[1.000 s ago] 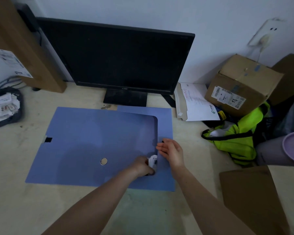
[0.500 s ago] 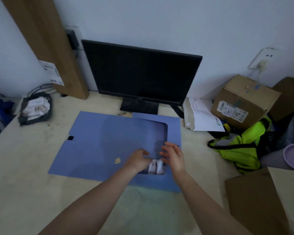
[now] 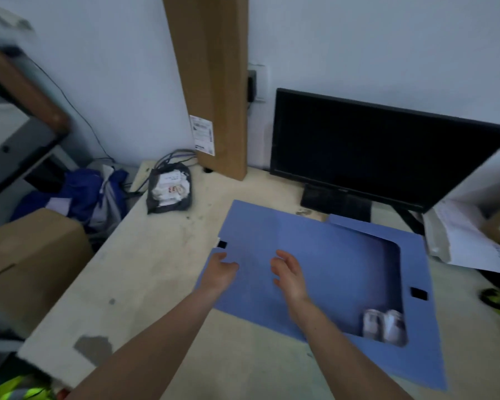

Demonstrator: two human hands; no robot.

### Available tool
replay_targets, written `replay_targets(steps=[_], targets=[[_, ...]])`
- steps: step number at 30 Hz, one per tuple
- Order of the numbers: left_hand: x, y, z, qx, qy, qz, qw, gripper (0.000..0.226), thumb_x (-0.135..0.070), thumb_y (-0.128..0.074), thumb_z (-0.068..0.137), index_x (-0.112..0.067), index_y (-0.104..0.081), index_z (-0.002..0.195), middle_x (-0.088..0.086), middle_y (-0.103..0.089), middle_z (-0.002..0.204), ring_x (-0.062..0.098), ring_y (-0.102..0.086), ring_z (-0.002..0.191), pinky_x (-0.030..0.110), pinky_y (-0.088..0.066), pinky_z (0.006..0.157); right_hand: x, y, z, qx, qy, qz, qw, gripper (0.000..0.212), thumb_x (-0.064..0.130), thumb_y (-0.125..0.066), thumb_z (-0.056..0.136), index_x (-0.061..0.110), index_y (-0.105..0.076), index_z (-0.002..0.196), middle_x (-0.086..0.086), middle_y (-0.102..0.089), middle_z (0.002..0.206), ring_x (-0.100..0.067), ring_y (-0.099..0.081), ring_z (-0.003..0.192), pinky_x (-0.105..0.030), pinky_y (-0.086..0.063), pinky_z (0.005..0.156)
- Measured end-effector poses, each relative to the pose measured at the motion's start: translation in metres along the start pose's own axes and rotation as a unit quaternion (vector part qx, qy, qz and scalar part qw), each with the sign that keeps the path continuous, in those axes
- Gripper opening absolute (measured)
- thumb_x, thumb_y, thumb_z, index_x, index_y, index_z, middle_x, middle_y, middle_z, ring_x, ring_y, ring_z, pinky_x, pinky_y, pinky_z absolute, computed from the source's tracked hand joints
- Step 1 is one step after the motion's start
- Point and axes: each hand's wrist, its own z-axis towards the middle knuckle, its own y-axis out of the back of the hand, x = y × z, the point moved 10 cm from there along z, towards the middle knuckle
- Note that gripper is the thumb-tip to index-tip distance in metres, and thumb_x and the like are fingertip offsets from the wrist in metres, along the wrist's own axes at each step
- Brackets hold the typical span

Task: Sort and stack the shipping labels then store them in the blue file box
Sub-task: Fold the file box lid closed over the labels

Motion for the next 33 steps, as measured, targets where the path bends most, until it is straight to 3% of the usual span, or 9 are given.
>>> replay_targets(steps=[4, 6, 8, 11, 13, 15, 18, 25, 33], targets=[[0.011, 0.043, 0.034, 0.012, 0.004, 0.056, 0.998, 0.049, -0.017, -0.058, 0.086, 0.011, -0.048, 0.126, 0.016, -0.062, 0.077, 0.027, -0.061, 0.073, 0.023, -0.037, 0.048, -0.010, -0.052, 0.021, -0.009, -0.012, -0.073, 0.997, 0.039, 0.014, -0.056, 0.095, 0.013, -0.049, 0.133, -0.005, -0.052, 0.130, -0.014, -0.052, 0.100, -0.024, -0.044, 0.078], [0.019, 0.047, 0.048, 0.024, 0.004, 0.084, 0.996, 0.077, -0.040, -0.059, 0.069, 0.007, -0.048, 0.129, 0.023, -0.063, 0.114, 0.035, -0.064, 0.101, 0.031, -0.050, 0.063, -0.020, -0.065, 0.027, -0.005, -0.025, -0.161, 0.987, 0.048, 0.019, -0.058, 0.094, 0.014, -0.045, 0.140, -0.007, -0.051, 0.135, -0.018, -0.054, 0.103, -0.029, -0.045, 0.081], [0.038, 0.046, 0.076, 0.036, 0.010, 0.102, 0.994, 0.092, -0.049, -0.054, 0.053, -0.001, -0.049, 0.130, 0.018, -0.059, 0.126, 0.035, -0.060, 0.110, 0.038, -0.053, 0.084, -0.030, -0.075, 0.033, 0.000, -0.044, -0.209, 0.977, 0.055, 0.024, -0.061, 0.092, 0.016, -0.042, 0.143, -0.006, -0.049, 0.141, -0.022, -0.053, 0.119, -0.031, -0.044, 0.090], [0.035, 0.043, 0.083, 0.050, 0.011, 0.078, 0.996, 0.083, -0.047, -0.053, 0.053, 0.005, -0.058, 0.117, 0.028, -0.062, 0.116, 0.038, -0.063, 0.100, 0.037, -0.051, 0.074, -0.039, -0.081, 0.031, 0.007, -0.077, -0.211, 0.974, 0.057, 0.023, -0.060, 0.092, 0.015, -0.040, 0.144, -0.006, -0.044, 0.145, -0.022, -0.047, 0.129, -0.028, -0.042, 0.093], [0.026, 0.043, 0.077, 0.064, 0.021, 0.084, 0.994, 0.060, -0.033, -0.054, 0.076, 0.015, -0.057, 0.113, 0.037, -0.056, 0.115, 0.041, -0.061, 0.092, 0.035, -0.040, 0.062, -0.040, -0.080, 0.027, 0.009, -0.084, -0.208, 0.974, 0.055, 0.019, -0.059, 0.093, 0.012, -0.040, 0.144, -0.005, -0.044, 0.145, -0.020, -0.047, 0.129, -0.023, -0.040, 0.091], [0.025, 0.046, 0.077, 0.067, 0.039, 0.066, 0.995, 0.039, -0.017, -0.047, 0.091, 0.019, -0.059, 0.102, 0.040, -0.057, 0.105, 0.047, -0.059, 0.092, 0.046, -0.039, 0.065, -0.040, -0.078, 0.022, 0.012, -0.096, -0.195, 0.976, 0.054, 0.020, -0.059, 0.093, 0.014, -0.041, 0.144, -0.002, -0.045, 0.144, -0.016, -0.047, 0.124, -0.022, -0.037, 0.088], [0.018, 0.055, 0.067, 0.057, 0.059, -0.001, 0.997, 0.035, -0.019, -0.045, 0.094, -0.005, -0.050, 0.062, 0.018, -0.046, 0.066, 0.030, -0.043, 0.057, 0.038, -0.030, 0.063, -0.028, -0.076, 0.015, 0.013, -0.088, -0.171, 0.981, 0.057, 0.024, -0.060, 0.092, 0.014, -0.040, 0.144, -0.001, -0.044, 0.144, -0.011, -0.046, 0.114, -0.022, -0.036, 0.085], [-0.035, 0.035, 0.008, 0.103, 0.017, -0.160, 0.982, 0.049, -0.041, -0.035, 0.101, -0.010, -0.071, 0.092, 0.004, -0.072, 0.093, 0.019, -0.065, 0.087, 0.031, -0.047, 0.070, 0.048, -0.061, -0.014, 0.010, 0.008, -0.103, 0.995, 0.051, 0.020, -0.057, 0.095, 0.016, -0.043, 0.144, 0.001, -0.042, 0.148, -0.013, -0.043, 0.131, -0.019, -0.033, 0.094], [-0.085, -0.053, -0.078, 0.181, -0.047, -0.209, 0.960, 0.047, -0.044, -0.041, 0.099, -0.012, -0.067, 0.075, 0.002, -0.072, 0.076, 0.018, -0.069, 0.080, 0.034, -0.053, 0.079, 0.109, 0.014, -0.062, -0.007, 0.088, -0.020, 0.996, 0.047, 0.031, -0.056, 0.096, 0.023, -0.047, 0.141, 0.006, -0.050, 0.141, -0.013, -0.047, 0.129, -0.034, -0.040, 0.108]])
